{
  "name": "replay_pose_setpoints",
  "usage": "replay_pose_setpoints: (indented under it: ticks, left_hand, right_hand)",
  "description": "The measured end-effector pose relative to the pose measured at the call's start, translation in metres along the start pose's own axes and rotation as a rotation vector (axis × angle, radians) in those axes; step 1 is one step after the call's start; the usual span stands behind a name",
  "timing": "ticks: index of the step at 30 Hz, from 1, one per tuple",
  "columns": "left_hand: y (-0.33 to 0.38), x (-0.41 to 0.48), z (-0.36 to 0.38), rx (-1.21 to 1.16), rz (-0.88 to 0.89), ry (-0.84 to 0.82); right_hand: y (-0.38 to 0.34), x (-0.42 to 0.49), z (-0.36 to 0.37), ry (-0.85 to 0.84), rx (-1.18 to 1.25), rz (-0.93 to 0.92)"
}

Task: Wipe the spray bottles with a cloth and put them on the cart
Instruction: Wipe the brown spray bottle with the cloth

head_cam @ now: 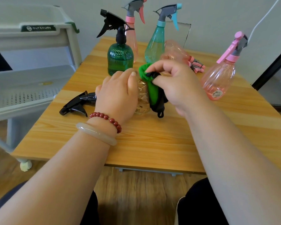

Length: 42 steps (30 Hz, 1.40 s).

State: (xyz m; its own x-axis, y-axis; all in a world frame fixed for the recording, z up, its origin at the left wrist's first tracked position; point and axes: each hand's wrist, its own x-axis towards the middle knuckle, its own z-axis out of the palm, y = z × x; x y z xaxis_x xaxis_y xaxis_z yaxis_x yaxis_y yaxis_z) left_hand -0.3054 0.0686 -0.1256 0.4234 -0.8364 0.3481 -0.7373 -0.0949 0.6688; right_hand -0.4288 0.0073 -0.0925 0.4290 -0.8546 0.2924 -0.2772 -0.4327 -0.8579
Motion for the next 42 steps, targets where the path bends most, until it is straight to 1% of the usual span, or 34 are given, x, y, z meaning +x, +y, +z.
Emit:
replay_pose_setpoints:
  ticks: [3,8,11,14,16,19,21,24,26,28,31,33,38,40,42]
  left_hand:
    - [0.000,0.001,-0.001,-0.010,-0.006,-0.006]
    - [0.000,0.002,0.000,-0.006,-0.026,-0.011]
    - [0.000,0.001,0.000,0.000,-0.024,-0.011]
    - [-0.001,0.002,-0.001,-0.001,-0.020,-0.011]
    - [0.000,0.002,0.000,0.000,-0.025,-0.012]
    - [0.000,0.002,0.000,-0.007,-0.029,-0.011]
    - [-0.001,0.002,0.000,-0.008,-0.029,-0.010]
    - [-0.001,0.002,0.000,-0.010,-0.029,-0.009]
    - [-0.001,0.002,0.000,-0.012,-0.030,-0.007]
    - [-0.001,0.002,0.000,-0.016,-0.026,-0.011]
    - [-0.001,0.002,0.000,-0.014,-0.017,-0.009]
    - [-0.001,0.002,0.000,-0.009,-0.023,-0.006]
    - [-0.002,0.003,0.001,-0.003,-0.022,-0.012]
    - [-0.002,0.003,0.001,-0.005,-0.019,-0.015]
    - [-0.003,0.003,0.001,-0.009,-0.016,-0.013]
  right_hand:
    - [0.007,-0.014,-0.006,-0.066,0.118,0.047]
    - [0.008,-0.004,0.000,0.013,0.143,0.033]
    - [0.012,-0.010,-0.004,-0.050,0.156,0.035]
    - [0.024,-0.025,-0.008,-0.118,0.145,0.080]
    - [0.026,-0.025,-0.007,-0.097,0.152,0.103]
    - [0.021,-0.016,-0.003,-0.015,0.185,0.094]
    - [0.019,-0.016,-0.003,-0.031,0.186,0.104]
    - [0.023,-0.028,-0.009,-0.109,0.053,0.153]
    - [0.023,-0.028,-0.010,-0.113,-0.028,0.189]
    - [0.019,-0.021,-0.007,-0.081,-0.068,0.202]
    - [0.012,-0.006,0.002,0.013,-0.088,0.187]
    - [0.014,-0.003,0.005,0.028,-0.082,0.201]
    - [0.023,-0.008,-0.002,-0.100,-0.207,0.291]
    - [0.022,-0.002,0.001,-0.063,-0.245,0.278]
    - [0.023,0.005,0.007,0.008,-0.357,0.239]
